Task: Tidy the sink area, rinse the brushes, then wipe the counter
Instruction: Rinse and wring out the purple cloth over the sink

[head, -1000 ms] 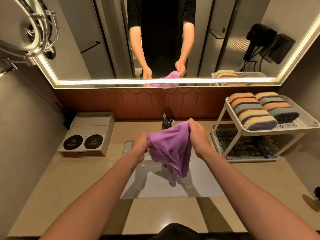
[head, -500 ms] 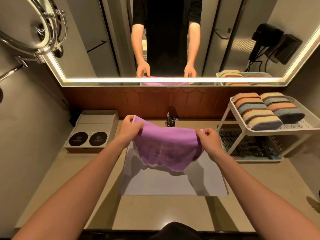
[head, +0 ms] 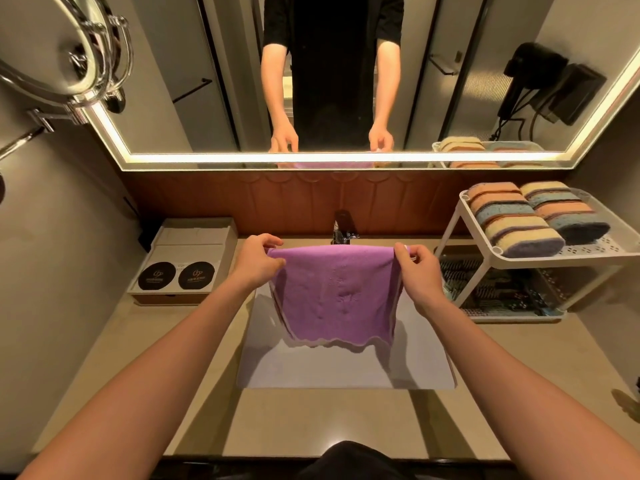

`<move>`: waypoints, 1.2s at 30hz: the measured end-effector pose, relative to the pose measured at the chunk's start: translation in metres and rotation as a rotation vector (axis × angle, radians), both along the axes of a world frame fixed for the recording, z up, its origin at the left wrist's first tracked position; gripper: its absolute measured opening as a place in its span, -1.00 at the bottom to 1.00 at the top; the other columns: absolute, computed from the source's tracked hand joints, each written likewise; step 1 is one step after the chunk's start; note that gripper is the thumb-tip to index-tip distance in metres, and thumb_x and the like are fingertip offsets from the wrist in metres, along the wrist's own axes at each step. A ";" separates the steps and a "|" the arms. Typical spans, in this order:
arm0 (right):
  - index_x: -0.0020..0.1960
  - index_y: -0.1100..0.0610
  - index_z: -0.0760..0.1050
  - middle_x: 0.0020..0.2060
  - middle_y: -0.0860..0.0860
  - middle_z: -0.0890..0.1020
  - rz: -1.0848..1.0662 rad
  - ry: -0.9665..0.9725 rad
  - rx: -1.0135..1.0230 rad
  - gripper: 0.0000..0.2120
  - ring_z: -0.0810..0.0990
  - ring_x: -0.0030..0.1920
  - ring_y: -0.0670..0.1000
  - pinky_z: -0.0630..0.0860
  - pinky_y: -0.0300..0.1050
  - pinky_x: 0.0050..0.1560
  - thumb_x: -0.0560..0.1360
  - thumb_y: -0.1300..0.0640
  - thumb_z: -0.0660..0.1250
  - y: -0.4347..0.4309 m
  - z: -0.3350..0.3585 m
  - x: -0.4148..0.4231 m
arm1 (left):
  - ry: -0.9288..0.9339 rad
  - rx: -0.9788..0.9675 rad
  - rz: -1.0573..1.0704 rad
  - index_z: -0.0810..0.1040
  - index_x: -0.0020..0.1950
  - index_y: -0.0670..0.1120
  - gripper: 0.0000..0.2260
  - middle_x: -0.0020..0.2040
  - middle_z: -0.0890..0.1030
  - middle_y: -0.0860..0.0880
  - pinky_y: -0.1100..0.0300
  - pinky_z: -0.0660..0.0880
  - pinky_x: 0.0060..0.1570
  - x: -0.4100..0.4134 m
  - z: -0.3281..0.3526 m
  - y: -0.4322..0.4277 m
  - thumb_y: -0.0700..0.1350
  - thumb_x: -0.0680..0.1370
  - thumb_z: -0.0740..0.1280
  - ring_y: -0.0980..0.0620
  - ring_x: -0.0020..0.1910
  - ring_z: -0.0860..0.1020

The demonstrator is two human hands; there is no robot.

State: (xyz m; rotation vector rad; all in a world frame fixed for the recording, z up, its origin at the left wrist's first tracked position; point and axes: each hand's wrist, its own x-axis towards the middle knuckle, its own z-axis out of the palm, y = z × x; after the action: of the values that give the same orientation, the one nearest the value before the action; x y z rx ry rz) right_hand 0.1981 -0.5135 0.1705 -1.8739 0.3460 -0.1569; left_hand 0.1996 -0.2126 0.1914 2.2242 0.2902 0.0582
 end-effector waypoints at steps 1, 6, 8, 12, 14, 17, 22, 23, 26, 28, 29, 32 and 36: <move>-0.03 0.16 0.52 -0.18 0.09 0.59 -0.011 -0.008 0.009 -0.70 0.54 -0.16 0.03 0.53 -0.01 -0.14 0.62 -0.08 0.28 0.000 0.001 0.000 | -0.030 0.070 0.009 0.61 0.21 -0.11 -0.71 0.08 0.59 -0.05 0.20 0.56 -0.03 0.000 0.000 0.001 -0.27 0.51 0.45 -0.01 0.06 0.57; 0.00 0.10 0.54 -0.14 0.05 0.63 0.087 -0.041 0.005 -0.79 0.58 -0.12 -0.01 0.56 -0.05 -0.10 0.60 -0.05 0.36 -0.004 0.003 -0.001 | -0.161 0.298 0.046 0.66 0.09 -0.09 -0.88 0.07 0.56 -0.08 -0.07 0.54 0.16 0.002 -0.005 0.007 -0.17 0.63 0.33 -0.07 0.06 0.54; 0.05 0.05 0.55 -0.10 0.00 0.64 0.135 -0.034 -0.002 -0.84 0.61 -0.08 -0.02 0.59 -0.05 -0.07 0.59 -0.03 0.38 -0.007 0.003 0.000 | -0.180 0.312 0.065 0.67 0.06 -0.12 -0.86 0.05 0.56 -0.09 -0.08 0.52 0.15 0.004 -0.004 0.009 -0.17 0.64 0.32 -0.09 0.05 0.53; 0.03 0.08 0.56 -0.13 0.00 0.63 0.126 -0.054 -0.114 -0.81 0.61 -0.07 0.03 0.59 -0.01 -0.06 0.64 -0.03 0.28 -0.011 0.001 0.002 | -0.223 0.336 0.099 0.67 0.01 -0.13 -0.86 0.03 0.58 -0.08 -0.06 0.45 0.16 0.005 -0.003 0.012 -0.17 0.64 0.32 -0.09 0.05 0.52; 0.01 0.08 0.57 -0.14 0.04 0.62 0.134 -0.051 -0.096 -0.77 0.59 -0.08 0.05 0.56 0.00 -0.05 0.67 -0.03 0.23 -0.012 -0.001 0.002 | -0.233 0.399 0.109 0.66 0.01 -0.07 -0.85 0.02 0.62 -0.05 -0.03 0.37 0.12 0.004 -0.005 0.012 -0.12 0.66 0.29 -0.09 0.07 0.50; 0.00 0.07 0.61 -0.11 0.07 0.64 0.087 -0.021 0.089 -0.78 0.57 -0.06 0.02 0.52 -0.05 -0.03 0.67 0.03 0.23 -0.009 0.002 0.001 | -0.229 0.459 0.133 0.65 0.05 0.03 -0.83 -0.02 0.65 0.00 0.06 0.26 0.08 0.005 -0.008 0.016 -0.03 0.67 0.26 -0.06 0.11 0.48; -0.08 0.17 0.63 -0.20 0.06 0.62 0.029 0.031 0.214 -0.78 0.55 -0.11 0.02 0.50 -0.06 -0.05 0.60 0.06 0.30 -0.011 0.001 0.002 | -0.179 0.427 0.143 0.61 0.05 0.12 -0.81 -0.08 0.66 0.07 0.12 0.23 0.05 0.010 -0.013 0.019 0.02 0.69 0.20 -0.04 0.05 0.54; -0.12 0.19 0.59 -0.25 0.06 0.58 0.031 0.026 0.195 -0.77 0.52 -0.14 0.01 0.46 -0.06 -0.08 0.59 0.06 0.31 -0.012 0.000 0.002 | -0.175 0.420 0.149 0.61 0.06 0.13 -0.81 -0.07 0.67 0.07 0.13 0.22 0.03 0.011 -0.014 0.019 0.02 0.69 0.19 -0.05 0.06 0.54; -0.20 0.16 0.51 -0.30 0.03 0.50 0.046 0.012 0.132 -0.76 0.45 -0.19 -0.02 0.41 -0.05 -0.11 0.59 0.05 0.34 -0.011 -0.003 0.001 | -0.161 0.425 0.139 0.60 0.05 0.13 -0.82 -0.06 0.67 0.06 0.11 0.28 -0.01 0.013 -0.017 0.020 0.01 0.70 0.20 -0.07 0.05 0.55; -0.20 0.18 0.51 -0.31 0.02 0.51 0.067 0.001 0.067 -0.76 0.46 -0.23 -0.01 0.41 -0.02 -0.13 0.57 0.05 0.37 -0.013 -0.005 0.002 | -0.163 0.424 0.134 0.59 0.03 0.12 -0.82 -0.06 0.67 0.05 0.09 0.38 -0.02 0.014 -0.020 0.020 0.00 0.69 0.20 -0.06 0.02 0.56; -0.17 0.20 0.51 -0.29 0.01 0.54 0.069 0.002 0.020 -0.76 0.49 -0.22 0.00 0.44 -0.02 -0.13 0.55 0.04 0.39 -0.014 -0.006 0.002 | -0.165 0.422 0.136 0.58 0.01 0.13 -0.83 -0.07 0.67 0.04 0.06 0.45 0.00 0.014 -0.021 0.019 -0.01 0.69 0.20 -0.06 0.00 0.56; 0.02 0.16 0.44 -0.11 0.06 0.58 0.045 0.049 -0.084 -0.70 0.58 -0.10 0.03 0.50 -0.04 -0.10 0.50 -0.02 0.46 -0.017 -0.009 0.002 | -0.177 0.442 0.164 0.57 -0.01 0.09 -0.83 -0.06 0.68 0.00 0.01 0.52 0.04 0.012 -0.021 0.021 -0.03 0.70 0.20 -0.06 -0.06 0.57; 0.26 0.09 0.41 0.07 -0.01 0.55 0.104 0.087 -0.045 -0.60 0.55 0.06 0.01 0.46 -0.09 -0.02 0.52 -0.01 0.44 -0.010 -0.012 0.002 | -0.117 0.676 0.230 0.62 -0.01 0.01 -0.74 -0.14 0.68 -0.06 0.01 0.32 0.10 0.005 -0.019 0.008 -0.04 0.68 0.14 -0.07 -0.10 0.57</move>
State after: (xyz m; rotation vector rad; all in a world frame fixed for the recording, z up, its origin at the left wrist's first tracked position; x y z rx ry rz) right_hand 0.2003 -0.5237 0.1589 -1.9428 0.3060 -0.0125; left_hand 0.2043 -0.2048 0.1722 2.8262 0.5179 0.4702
